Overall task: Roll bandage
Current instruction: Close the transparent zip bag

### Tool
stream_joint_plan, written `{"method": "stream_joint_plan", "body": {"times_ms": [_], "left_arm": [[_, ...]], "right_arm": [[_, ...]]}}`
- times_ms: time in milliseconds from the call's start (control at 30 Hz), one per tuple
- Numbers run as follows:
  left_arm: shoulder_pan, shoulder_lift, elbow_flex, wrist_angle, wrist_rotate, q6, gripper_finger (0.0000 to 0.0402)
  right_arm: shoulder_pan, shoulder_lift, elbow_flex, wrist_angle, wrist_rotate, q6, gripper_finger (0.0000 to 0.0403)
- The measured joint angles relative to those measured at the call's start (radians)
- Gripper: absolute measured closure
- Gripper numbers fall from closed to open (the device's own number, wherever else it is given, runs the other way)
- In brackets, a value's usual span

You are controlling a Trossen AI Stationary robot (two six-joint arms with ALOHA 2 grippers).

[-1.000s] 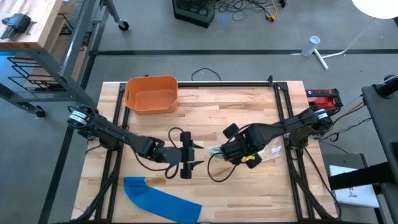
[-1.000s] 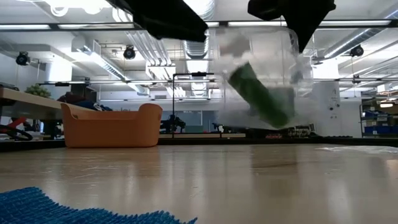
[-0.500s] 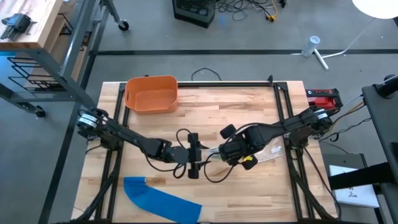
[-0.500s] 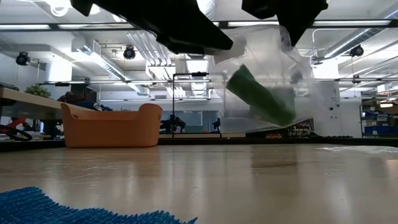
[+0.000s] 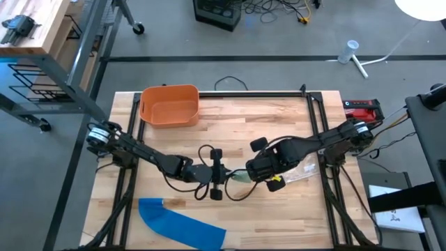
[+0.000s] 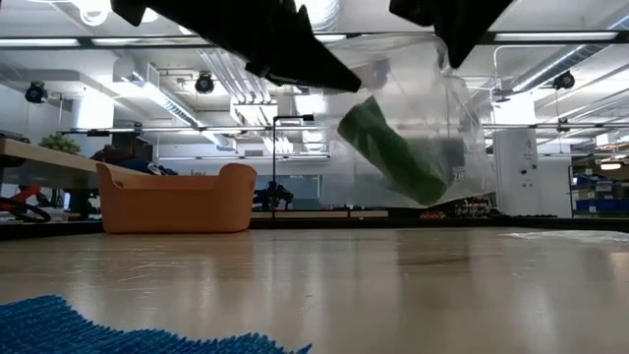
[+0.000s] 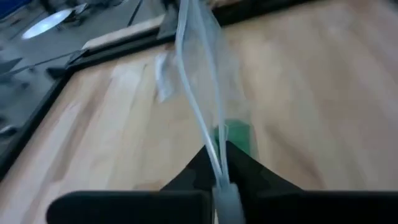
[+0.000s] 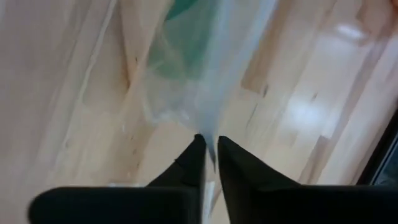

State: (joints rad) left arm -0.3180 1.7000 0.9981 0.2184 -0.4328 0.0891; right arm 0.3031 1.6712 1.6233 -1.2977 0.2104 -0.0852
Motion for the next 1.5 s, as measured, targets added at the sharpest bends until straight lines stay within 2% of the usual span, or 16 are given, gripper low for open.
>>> {"method": "stream_joint_plan", "body": {"times_ms": [200, 300, 433, 533, 667, 867, 1033, 1200, 1300, 1500], "left_arm": [[0.0, -0.009, 0.0, -0.1, -0.104, -0.003, 0.0397], [0.0, -0.028, 0.0, -0.119, -0.109, -0.004, 0.04], [-0.002, -0.053, 0.0, -0.132, -0.109, -0.02, 0.04], [-0.01, -0.076, 0.0, -0.153, -0.108, -0.028, 0.04], [-0.024, -0.107, 0.0, -0.193, -0.107, -0.044, 0.0401], [-0.035, -0.118, 0.0, -0.192, -0.027, -0.019, 0.0401], [-0.035, -0.115, 0.0, -0.184, -0.021, -0.016, 0.0401], [-0.035, -0.115, 0.0, -0.182, -0.021, -0.01, 0.0401], [-0.035, -0.115, 0.0, -0.183, -0.021, 0.006, 0.0401], [-0.038, -0.115, 0.0, -0.189, 0.007, 0.037, 0.0401]], "right_arm": [[0.0, -0.018, 0.123, -0.109, -0.003, 0.231, 0.0304], [0.007, -0.035, 0.151, -0.13, -0.022, 0.333, 0.0293], [0.027, -0.058, 0.145, -0.125, -0.025, 0.373, 0.0291], [0.068, -0.095, 0.107, -0.057, 0.033, 0.357, 0.0302], [0.164, -0.223, -0.043, 0.196, 0.155, 0.3, 0.0329], [0.245, -0.396, -0.419, 0.753, 0.214, 0.246, 0.0365], [0.24, -0.393, -0.697, 1.222, 0.21, 0.13, 0.0377], [0.193, -0.296, -0.816, 1.672, 0.214, 0.029, 0.0378], [0.157, -0.249, -0.81, 1.74, 0.214, 0.023, 0.0364], [0.124, -0.16, -0.773, 1.727, 0.212, 0.058, 0.0295]]}}
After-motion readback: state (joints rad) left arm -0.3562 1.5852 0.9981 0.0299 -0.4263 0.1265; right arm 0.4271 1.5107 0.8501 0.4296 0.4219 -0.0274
